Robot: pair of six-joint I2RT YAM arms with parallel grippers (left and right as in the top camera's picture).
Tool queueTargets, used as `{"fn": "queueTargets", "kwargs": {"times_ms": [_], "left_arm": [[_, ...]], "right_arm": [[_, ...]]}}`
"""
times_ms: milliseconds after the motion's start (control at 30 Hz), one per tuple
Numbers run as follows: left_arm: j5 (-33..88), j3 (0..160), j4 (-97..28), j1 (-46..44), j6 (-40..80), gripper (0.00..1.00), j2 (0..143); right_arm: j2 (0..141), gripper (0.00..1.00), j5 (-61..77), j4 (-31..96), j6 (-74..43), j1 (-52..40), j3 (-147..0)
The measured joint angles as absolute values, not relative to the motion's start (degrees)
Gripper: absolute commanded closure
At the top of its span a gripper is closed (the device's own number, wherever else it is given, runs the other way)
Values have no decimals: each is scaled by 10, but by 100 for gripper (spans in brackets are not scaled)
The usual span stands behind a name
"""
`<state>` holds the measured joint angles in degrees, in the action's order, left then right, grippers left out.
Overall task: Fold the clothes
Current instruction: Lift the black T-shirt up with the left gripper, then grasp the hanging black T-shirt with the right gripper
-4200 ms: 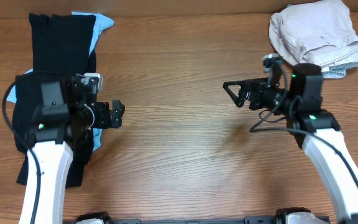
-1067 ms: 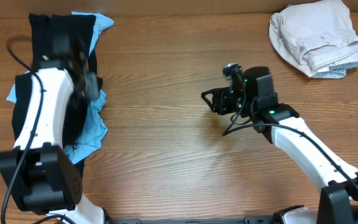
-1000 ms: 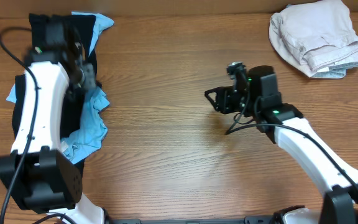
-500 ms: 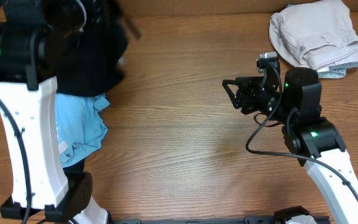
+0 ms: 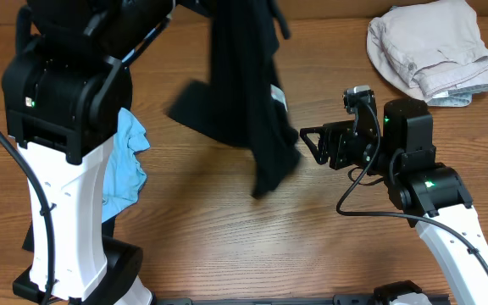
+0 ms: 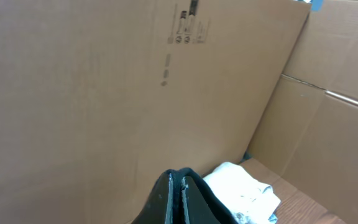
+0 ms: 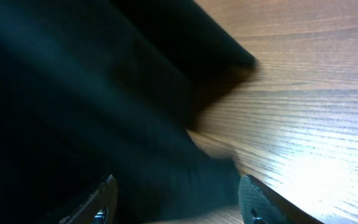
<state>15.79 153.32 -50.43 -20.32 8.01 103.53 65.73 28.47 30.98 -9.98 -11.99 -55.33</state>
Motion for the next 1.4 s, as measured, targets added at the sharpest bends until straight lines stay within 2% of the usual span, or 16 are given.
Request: {"fn": "queueTargets", "kwargs": {"times_ms": [67, 100, 167, 667, 1100, 1267, 1400], "left_arm": [[159, 1533, -503, -206, 81, 96, 1035], [159, 1533, -504, -207, 81, 96, 1035], [159, 1533, -510, -206, 83, 96, 1035], [147, 1534, -528, -206, 87, 96, 1035], [132, 1534, -527, -214, 89, 96, 1035], [126, 1534, -528, -218, 89, 96, 1035], [117, 1534, -535, -218, 89, 96, 1035]], "right_arm": [[657, 27, 297, 323, -85, -120, -553], [657, 27, 307, 328, -77, -120, -553], [657, 36, 325, 331, -67, -120, -553], [542, 33, 343, 361, -49, -128, -579], [637, 33, 295, 269, -66, -314, -579], [718, 34, 235, 210, -90, -381, -579], [785, 30, 153, 189, -134, -393, -579]]}}
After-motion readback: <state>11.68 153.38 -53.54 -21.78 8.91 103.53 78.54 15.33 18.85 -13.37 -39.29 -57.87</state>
